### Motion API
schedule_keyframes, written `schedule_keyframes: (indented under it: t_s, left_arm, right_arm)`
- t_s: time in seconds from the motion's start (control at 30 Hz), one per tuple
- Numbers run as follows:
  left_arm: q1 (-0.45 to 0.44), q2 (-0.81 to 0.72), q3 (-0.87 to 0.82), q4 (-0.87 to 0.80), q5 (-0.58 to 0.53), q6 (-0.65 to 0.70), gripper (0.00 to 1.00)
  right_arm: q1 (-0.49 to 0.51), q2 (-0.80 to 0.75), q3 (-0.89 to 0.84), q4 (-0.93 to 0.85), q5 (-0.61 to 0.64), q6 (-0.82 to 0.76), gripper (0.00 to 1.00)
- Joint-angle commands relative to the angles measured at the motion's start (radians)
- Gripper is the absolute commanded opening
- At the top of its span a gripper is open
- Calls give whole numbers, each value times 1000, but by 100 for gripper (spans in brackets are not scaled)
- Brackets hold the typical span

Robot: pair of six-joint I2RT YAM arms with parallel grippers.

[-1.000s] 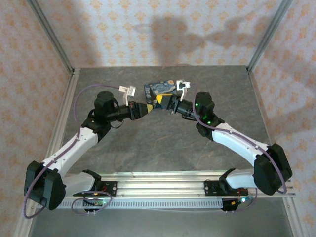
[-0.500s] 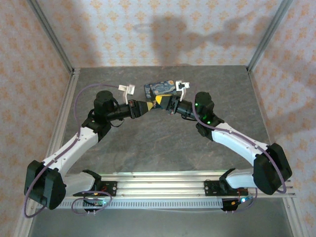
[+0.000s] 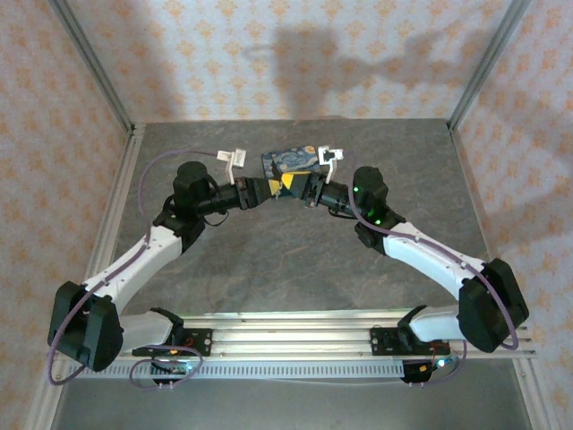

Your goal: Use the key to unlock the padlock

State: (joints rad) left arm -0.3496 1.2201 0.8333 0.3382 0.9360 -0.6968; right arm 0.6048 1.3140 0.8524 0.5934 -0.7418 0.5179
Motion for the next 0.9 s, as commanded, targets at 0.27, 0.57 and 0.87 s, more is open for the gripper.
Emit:
schedule_keyframes:
  t_s: [0.27, 0.57, 0.87]
  left_arm:
    - [-38, 10, 47, 51, 14, -4, 37]
    - [-40, 0, 35, 24, 4, 15, 11]
    - [-39, -35, 66, -136, -13, 156, 0]
  right_arm:
    - [-6, 5, 5, 71, -16, 10, 0]
    - [-5, -29, -14, 43, 22, -6, 0]
    - [-14, -33, 3, 0, 6, 62, 19]
